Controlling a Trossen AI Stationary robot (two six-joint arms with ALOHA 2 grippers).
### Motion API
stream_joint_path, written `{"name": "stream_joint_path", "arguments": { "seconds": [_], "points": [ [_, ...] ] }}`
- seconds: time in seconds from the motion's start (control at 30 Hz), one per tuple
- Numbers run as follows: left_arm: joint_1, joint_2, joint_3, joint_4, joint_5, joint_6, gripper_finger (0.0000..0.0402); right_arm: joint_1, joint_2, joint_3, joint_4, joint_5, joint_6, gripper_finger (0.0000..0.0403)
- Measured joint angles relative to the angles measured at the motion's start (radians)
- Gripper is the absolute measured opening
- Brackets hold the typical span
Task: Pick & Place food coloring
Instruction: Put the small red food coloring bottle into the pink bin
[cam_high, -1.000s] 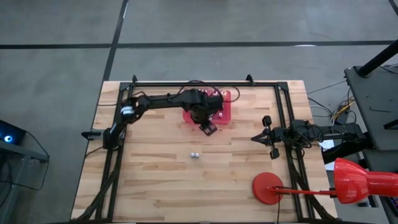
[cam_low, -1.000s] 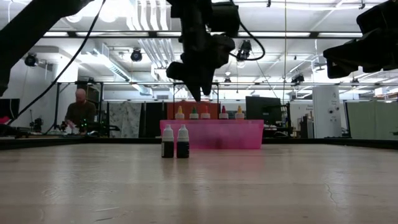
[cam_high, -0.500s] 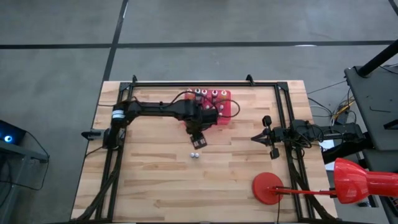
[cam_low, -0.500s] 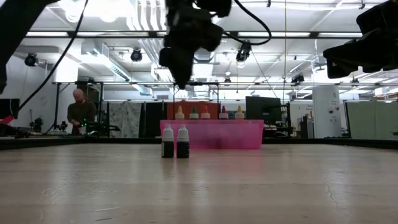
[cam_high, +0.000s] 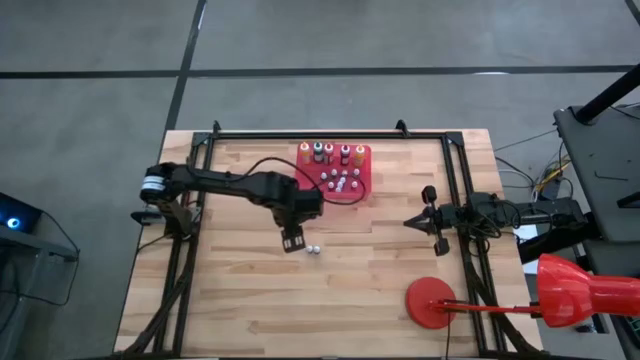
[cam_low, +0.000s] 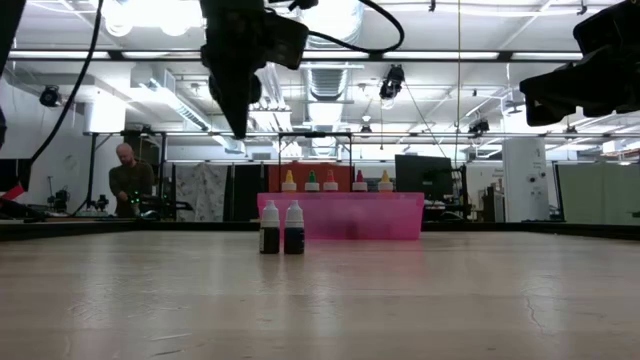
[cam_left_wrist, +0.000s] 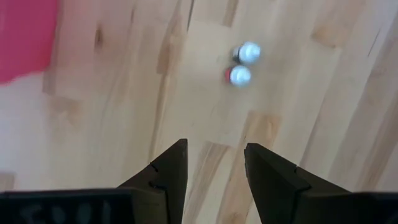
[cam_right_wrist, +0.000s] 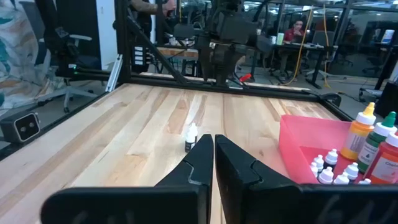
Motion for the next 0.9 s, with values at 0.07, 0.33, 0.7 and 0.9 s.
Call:
{"name": "stream_joint_path", "arguments": {
  "seconds": [0.07, 0.33, 0.7, 0.9],
  "points": [
    [-0.008, -0.013, -0.026, 0.009, 0.0, -0.004, 0.0131, 0.0, 0.0, 0.0, 0.0, 0.0, 0.001, 0.0008],
    [-0.039, -0.03, -0.066, 0.095, -0.001, 0.02, 0.0131, 0.0, 0.0, 0.0, 0.001, 0.0, 0.0, 0.0008],
    [-0.067, -0.025, -0.065, 0.215, -0.003, 0.094, 0.0131, 0.001, 0.0, 0.0, 0.0, 0.0, 0.002, 0.0008],
    [-0.07, -0.014, -0.064, 0.226, -0.002, 0.092, 0.0131, 0.0, 0.0, 0.0, 0.0, 0.0, 0.001, 0.0008]
  ]
}}
